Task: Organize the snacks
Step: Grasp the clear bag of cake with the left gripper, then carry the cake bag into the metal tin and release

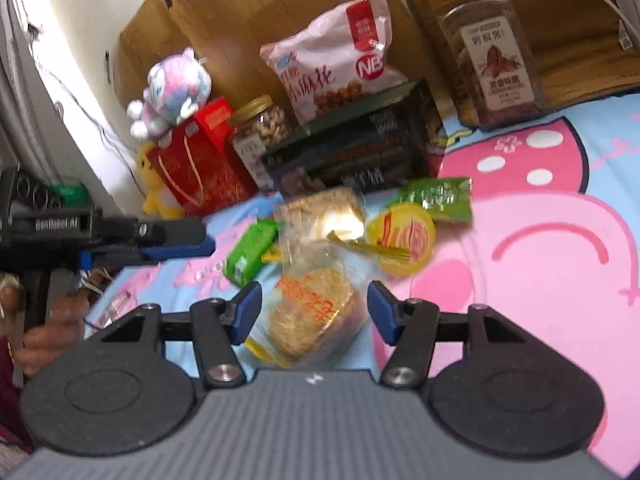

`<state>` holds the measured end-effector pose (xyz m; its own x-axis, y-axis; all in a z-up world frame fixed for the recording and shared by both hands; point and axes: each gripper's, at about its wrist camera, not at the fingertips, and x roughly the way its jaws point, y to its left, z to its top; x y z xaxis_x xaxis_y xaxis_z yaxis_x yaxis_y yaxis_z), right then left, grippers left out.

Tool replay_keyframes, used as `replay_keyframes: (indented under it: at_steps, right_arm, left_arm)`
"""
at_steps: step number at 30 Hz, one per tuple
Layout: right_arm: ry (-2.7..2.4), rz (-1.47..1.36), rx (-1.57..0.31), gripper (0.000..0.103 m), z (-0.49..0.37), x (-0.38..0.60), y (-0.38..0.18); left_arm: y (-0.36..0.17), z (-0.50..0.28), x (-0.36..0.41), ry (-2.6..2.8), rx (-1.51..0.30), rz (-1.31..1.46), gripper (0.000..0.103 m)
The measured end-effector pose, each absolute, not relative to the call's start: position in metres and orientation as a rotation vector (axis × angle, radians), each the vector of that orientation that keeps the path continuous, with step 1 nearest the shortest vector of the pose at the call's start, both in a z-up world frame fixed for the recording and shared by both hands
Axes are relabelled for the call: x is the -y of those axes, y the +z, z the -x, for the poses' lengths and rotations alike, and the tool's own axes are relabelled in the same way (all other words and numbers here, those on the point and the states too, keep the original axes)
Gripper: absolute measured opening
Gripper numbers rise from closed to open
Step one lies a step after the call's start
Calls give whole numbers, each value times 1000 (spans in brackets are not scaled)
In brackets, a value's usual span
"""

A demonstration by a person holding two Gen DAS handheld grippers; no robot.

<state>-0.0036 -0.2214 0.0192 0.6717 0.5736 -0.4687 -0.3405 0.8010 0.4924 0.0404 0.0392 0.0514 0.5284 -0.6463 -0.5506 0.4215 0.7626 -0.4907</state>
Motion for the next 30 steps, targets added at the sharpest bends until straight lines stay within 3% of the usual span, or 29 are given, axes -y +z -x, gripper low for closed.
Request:
replay_keyframes:
  at_steps: [10, 12, 17, 24, 30]
  right_arm:
    - [519, 63, -609, 72, 41, 188, 9]
    - [506, 143, -594, 71, 42, 177, 4]
    - [457, 194, -565, 52, 39, 167, 2]
    - [509, 119, -430, 51, 35, 165, 36]
    - [515, 92, -328, 51, -13, 143, 62]
  left_arm:
    - [14, -50, -12, -704, -910, 275, 49]
    - [6, -51, -4, -708, -937, 257, 42]
    - [5, -41, -5, -698, -917, 244, 39]
    - [53, -30, -29, -680, -770, 251, 39]
    - [90, -71, -41, -604, -657, 272, 39]
